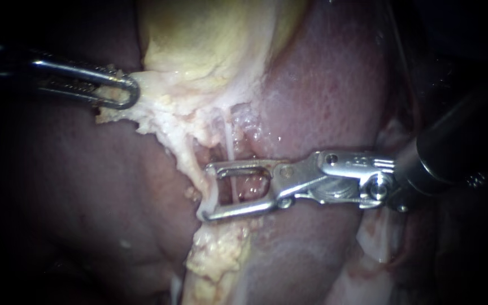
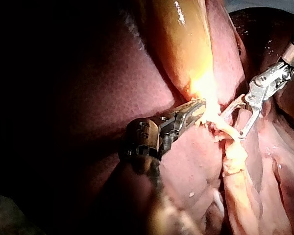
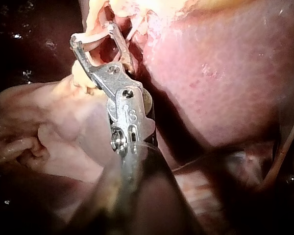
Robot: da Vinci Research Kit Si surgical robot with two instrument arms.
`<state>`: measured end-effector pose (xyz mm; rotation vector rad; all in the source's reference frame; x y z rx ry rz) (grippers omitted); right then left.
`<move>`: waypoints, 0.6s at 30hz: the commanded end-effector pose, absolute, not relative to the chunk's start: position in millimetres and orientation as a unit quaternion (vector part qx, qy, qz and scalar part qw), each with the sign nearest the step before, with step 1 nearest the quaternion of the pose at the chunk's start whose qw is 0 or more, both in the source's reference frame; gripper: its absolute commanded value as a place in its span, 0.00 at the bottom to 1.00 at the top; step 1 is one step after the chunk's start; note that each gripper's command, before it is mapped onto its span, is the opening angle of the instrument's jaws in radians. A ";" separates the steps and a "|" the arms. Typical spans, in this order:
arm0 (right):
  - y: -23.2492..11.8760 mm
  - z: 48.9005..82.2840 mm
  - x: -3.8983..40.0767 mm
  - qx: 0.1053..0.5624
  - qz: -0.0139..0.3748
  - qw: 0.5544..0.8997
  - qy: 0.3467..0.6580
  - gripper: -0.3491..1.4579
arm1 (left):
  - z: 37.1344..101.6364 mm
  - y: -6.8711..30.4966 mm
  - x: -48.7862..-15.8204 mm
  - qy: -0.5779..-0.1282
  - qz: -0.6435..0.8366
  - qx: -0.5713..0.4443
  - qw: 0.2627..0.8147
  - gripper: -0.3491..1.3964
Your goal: Going back second clip left tube
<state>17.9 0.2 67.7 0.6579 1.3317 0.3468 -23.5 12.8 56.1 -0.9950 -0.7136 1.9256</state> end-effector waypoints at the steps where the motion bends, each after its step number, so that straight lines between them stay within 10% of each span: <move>1: 0.0 68.0 18.3 0.300 0.156 0.723 0.602 0.47 | 56.2 12.7 -23.6 -0.284 0.767 -0.396 0.417 0.00; 18: -2.5 70.7 24.1 0.315 0.126 0.719 0.607 0.47 | 56.2 12.6 -23.7 -0.283 0.767 -0.396 0.417 0.00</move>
